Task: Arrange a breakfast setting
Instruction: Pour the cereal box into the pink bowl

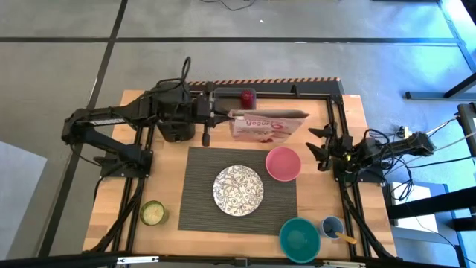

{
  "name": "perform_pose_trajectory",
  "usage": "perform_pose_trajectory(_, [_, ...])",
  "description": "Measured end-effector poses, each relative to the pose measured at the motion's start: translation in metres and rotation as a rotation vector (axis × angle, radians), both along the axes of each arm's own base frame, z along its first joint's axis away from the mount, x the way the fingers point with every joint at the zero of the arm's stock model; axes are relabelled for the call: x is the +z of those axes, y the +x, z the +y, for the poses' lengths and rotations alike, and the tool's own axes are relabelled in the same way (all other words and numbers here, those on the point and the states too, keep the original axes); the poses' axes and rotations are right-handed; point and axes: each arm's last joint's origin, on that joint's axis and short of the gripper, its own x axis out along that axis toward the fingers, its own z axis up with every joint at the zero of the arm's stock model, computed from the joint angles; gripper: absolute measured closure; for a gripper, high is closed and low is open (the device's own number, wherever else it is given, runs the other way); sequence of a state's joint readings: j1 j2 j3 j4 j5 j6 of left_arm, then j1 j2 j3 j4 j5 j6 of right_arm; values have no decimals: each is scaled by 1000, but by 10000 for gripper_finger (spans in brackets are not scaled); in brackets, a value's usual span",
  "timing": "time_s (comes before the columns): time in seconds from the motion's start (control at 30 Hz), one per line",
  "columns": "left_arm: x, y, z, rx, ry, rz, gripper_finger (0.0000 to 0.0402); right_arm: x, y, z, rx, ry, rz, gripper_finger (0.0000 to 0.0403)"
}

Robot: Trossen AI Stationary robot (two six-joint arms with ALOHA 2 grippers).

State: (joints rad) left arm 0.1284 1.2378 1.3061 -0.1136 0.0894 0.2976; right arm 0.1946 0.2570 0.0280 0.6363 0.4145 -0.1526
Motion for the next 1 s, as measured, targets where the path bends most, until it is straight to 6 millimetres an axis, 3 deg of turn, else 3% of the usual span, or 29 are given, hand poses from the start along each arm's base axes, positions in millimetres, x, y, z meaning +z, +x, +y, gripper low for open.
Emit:
perform_pose_trajectory(0.43, [-7,6,1,-3,3,13,401,43,53,-14,112,-50,143,150])
perform_pose_trajectory(0.67, [-7,6,1,-8,-1,14,401,50,74,-25,91,-55,200,158])
perform_pose_trajectory(0.77, [-7,6,1,-8,-1,14,401,49,81,-26,130,-65,225,202])
perform_pose_trajectory(1.0, [-7,6,1,11,-30,12,378,46,84,-26,124,-127,260,385])
